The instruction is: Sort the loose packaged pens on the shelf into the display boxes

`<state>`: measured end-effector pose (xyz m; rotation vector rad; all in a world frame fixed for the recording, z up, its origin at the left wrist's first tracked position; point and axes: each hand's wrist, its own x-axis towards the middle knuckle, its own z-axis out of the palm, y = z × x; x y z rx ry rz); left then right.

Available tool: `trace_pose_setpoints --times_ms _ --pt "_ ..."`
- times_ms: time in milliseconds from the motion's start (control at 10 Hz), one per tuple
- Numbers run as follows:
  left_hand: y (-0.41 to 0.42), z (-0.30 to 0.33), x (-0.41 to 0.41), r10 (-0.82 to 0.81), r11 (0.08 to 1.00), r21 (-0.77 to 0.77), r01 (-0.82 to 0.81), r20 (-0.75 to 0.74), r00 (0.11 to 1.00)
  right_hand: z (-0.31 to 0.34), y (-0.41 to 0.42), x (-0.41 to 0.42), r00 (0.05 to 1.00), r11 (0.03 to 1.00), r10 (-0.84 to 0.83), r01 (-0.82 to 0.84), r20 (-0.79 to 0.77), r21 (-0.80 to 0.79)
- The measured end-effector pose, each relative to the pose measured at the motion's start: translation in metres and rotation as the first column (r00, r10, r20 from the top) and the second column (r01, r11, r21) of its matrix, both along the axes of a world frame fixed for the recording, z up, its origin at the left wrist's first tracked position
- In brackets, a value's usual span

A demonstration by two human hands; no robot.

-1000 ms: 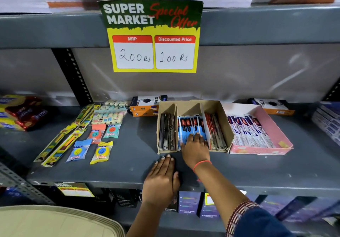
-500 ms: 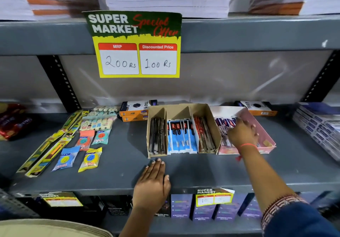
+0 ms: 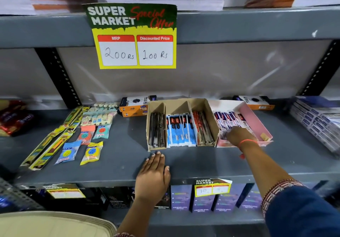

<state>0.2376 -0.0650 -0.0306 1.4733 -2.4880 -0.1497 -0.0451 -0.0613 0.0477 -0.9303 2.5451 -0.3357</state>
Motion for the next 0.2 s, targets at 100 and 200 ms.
trace_pose_setpoints --times_ms 100,200 --pt "0.002 0.004 -0.009 0.022 0.999 0.044 -0.023 0.022 1.000 -0.006 0.005 0.003 0.987 0.995 0.008 -0.025 -0.162 -0.101" --pt "0.007 0.010 -0.021 -0.028 0.994 0.112 0.017 0.095 0.995 -0.011 0.013 0.010 0.933 0.977 0.071 -0.136 -0.353 -0.162"
